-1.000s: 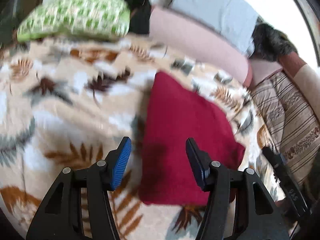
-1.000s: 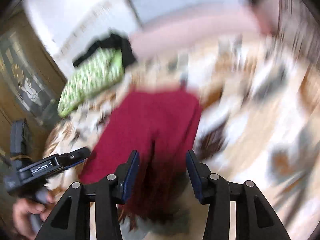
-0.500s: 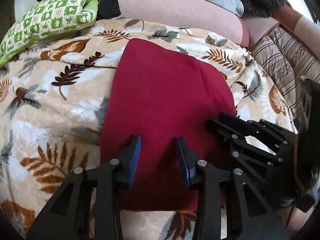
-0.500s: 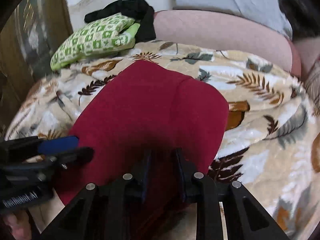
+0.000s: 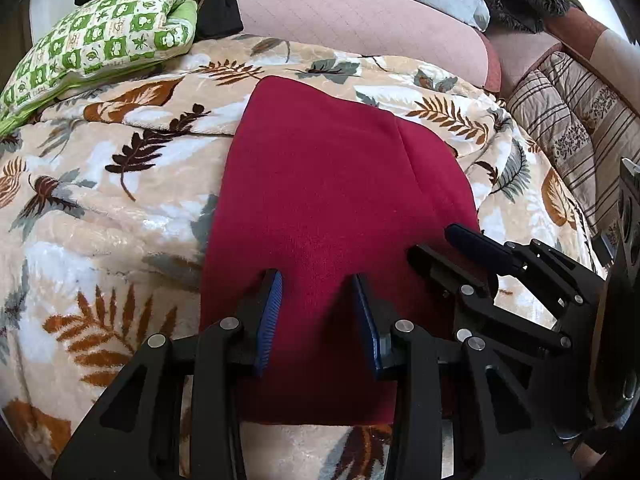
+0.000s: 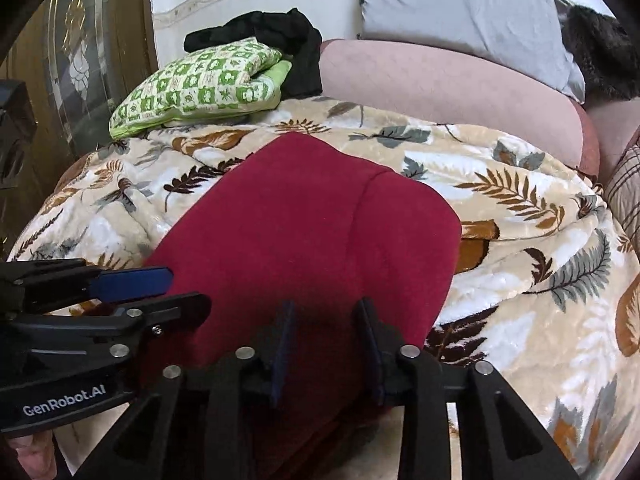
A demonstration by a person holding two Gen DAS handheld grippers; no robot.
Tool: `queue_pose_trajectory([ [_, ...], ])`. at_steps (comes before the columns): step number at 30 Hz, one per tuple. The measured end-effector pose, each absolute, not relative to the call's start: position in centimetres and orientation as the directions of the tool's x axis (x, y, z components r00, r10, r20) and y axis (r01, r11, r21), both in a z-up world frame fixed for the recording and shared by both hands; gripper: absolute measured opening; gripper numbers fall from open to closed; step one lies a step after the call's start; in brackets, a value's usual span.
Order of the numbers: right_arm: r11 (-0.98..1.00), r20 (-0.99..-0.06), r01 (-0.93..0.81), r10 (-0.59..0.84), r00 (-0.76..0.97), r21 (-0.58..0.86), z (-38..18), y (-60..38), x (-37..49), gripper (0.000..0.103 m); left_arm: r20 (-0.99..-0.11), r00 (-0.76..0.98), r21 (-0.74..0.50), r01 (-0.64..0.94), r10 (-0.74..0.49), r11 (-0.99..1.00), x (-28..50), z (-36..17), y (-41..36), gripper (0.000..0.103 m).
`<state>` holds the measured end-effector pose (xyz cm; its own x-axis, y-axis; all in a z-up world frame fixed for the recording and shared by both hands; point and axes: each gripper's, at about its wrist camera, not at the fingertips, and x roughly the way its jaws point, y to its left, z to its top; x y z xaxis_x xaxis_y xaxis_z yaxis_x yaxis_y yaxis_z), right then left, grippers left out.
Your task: Fold small clothes
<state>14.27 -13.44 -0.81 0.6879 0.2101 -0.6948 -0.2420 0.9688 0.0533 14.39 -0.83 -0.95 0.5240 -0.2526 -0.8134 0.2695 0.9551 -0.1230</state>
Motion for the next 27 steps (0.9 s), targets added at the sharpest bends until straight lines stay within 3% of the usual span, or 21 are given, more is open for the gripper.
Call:
queue_pose_trajectory([
  [5,0.966,-0.692,-0.237,0.239,0.681,0.100,-0.6,-13.8,14.3,0.037,-0.813,0.523,-0.128,0.270,-0.257,0.954,14.5,-1.0,-0.8,0.034],
  [8,0.965,-0.694,-0.253,0.224,0.685,0.062,-0.5,-13.4,14.3,0.037,-0.806,0.520,-0.166,0.261,-0.283,0.951,14.5,-0.8,-0.3,0.039],
  [12,0.967,-0.727,-0.243,0.224,0.649,0.081,-1.4,-13.7,15.1,0.037,-0.763,0.493,-0.289,0.319,-0.418,0.903,14.6,-0.7,-0.3,0.083],
  [19,0.958,-0.712,-0.235,0.280,0.644,0.164,-0.7,-14.8,15.1,0.036,-0.720,0.518,-0.329,0.332,-0.462,0.884,14.5,1.3,0.2,0.085],
  [21,0.951,-0.657,-0.233,0.310,0.687,0.205,1.0,-15.6,14.4,0.035,-0.667,0.586,-0.322,0.329,-0.460,0.887,14.8,3.6,1.3,0.085],
  [24,0.970,-0.541,-0.143,0.229,0.809,0.195,3.4,-17.4,14.0,0.036,-0.606,0.651,-0.331,0.316,-0.457,0.889,16.3,5.2,2.4,0.085],
  [27,0.982,-0.565,-0.116,0.182,0.805,0.151,3.4,-17.7,16.3,0.036,-0.678,0.580,-0.355,0.279,-0.451,0.892,18.2,2.8,1.9,0.085],
])
